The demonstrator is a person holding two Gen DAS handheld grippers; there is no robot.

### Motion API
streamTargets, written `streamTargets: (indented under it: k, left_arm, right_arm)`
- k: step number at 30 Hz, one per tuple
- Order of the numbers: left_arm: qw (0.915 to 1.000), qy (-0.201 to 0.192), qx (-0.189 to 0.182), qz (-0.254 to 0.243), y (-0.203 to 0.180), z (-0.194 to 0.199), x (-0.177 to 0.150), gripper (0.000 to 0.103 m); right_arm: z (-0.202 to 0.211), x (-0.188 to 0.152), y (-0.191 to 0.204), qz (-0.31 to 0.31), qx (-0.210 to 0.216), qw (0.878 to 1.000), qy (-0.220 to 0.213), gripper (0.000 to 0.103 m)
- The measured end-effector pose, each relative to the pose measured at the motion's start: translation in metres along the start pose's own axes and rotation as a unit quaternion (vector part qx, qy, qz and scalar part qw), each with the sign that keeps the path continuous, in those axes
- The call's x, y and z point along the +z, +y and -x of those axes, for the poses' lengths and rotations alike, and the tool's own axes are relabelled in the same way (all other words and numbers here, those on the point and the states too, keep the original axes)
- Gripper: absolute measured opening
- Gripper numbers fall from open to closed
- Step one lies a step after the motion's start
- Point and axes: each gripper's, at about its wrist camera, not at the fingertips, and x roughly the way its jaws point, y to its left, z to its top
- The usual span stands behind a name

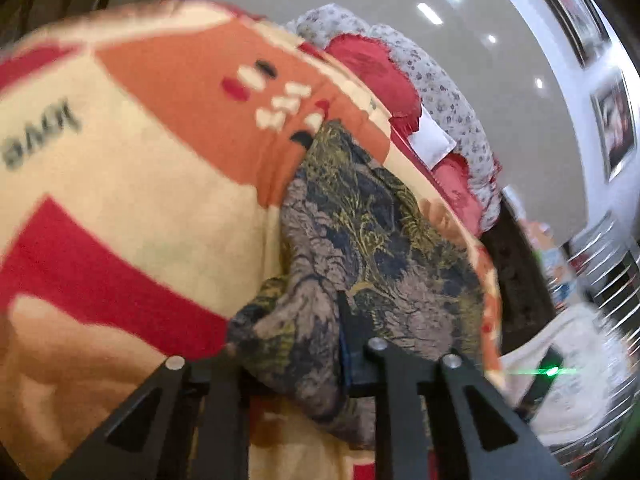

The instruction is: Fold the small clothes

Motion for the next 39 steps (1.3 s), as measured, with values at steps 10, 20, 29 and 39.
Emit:
streamTargets:
  k: [10, 20, 29, 39]
  left_arm:
    - [0.9862, -0.052, 0.013, -0.157, -0.052, 0.0, -0.017, 0.015]
    - [0.9814, -0.04, 0.013, -0.187, -0.059, -0.009, -0.024, 0.015]
    - [0.9671, -0.037, -0.007, -0.252, -0.086, -0.013, -0.031, 0.015]
    - [0.961, -0.026, -0.033, -0.273, -0.097, -0.019, -0.034, 0.015]
  right_arm:
    - [0.001, 0.002, 0.005, 0.009, -0.014, 1.0, 0.003, 0.044]
    - [0.029, 0.071, 0.071, 0.064, 0.078, 0.995, 0.007, 0.044]
    - [-0.034, 0.157, 0.17, 0.126, 0.279, 0.946, 0.111, 0.044]
    - [-0.079, 0.162, 0.21, 0.171, 0.259, 0.935, 0.169, 0.044]
